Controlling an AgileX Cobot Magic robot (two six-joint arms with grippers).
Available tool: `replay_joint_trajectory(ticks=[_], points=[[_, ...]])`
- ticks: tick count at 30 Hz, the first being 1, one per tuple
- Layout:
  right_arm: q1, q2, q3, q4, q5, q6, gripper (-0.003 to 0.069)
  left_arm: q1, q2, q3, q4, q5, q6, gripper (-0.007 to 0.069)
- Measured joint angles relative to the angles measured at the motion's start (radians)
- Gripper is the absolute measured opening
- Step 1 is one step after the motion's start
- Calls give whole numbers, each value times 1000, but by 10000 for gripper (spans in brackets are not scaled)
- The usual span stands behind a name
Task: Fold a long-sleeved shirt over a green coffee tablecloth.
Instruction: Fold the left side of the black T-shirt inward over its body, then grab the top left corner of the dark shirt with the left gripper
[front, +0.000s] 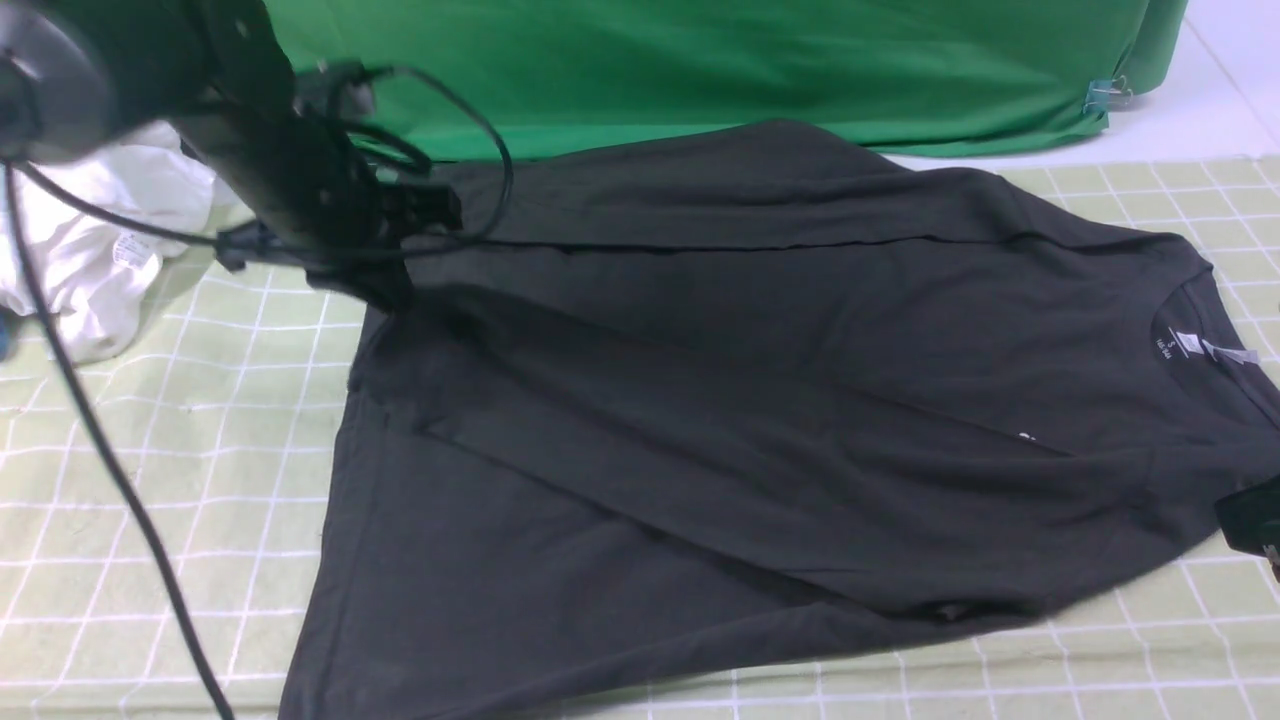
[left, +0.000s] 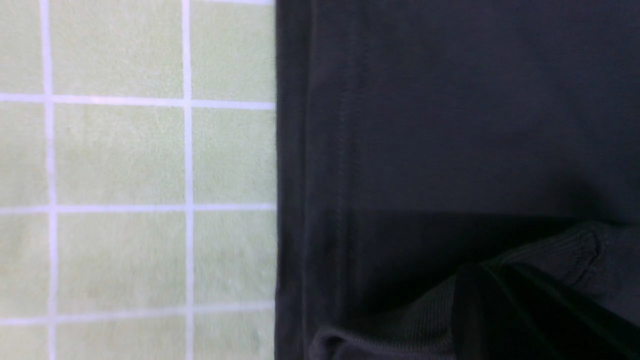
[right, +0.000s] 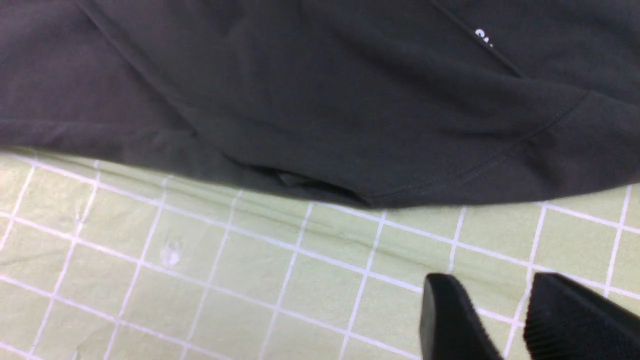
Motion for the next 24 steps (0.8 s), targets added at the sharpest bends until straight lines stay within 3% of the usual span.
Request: replay_joint_trajectory(ticks=[6,12,13,18,22,24], points=[[0,0,0,0,0,0,237,1,48,0,28,-69,-58,31],[0,0,0,0,0,0,237,2,48,-64,145,-105,-172,140],[0,0,0,0,-4,0,237,3,53,-99,153,-104,-169,195],[0,0,0,0,-25,6,237,12,107,-205,73,-99,-169,298],[0,0,0,0,-27,19,237,31,183,-265,-11,-89,-207,323],[0,0,0,0,-29,24,237,56,250,-310,-64,-88,-297,329]])
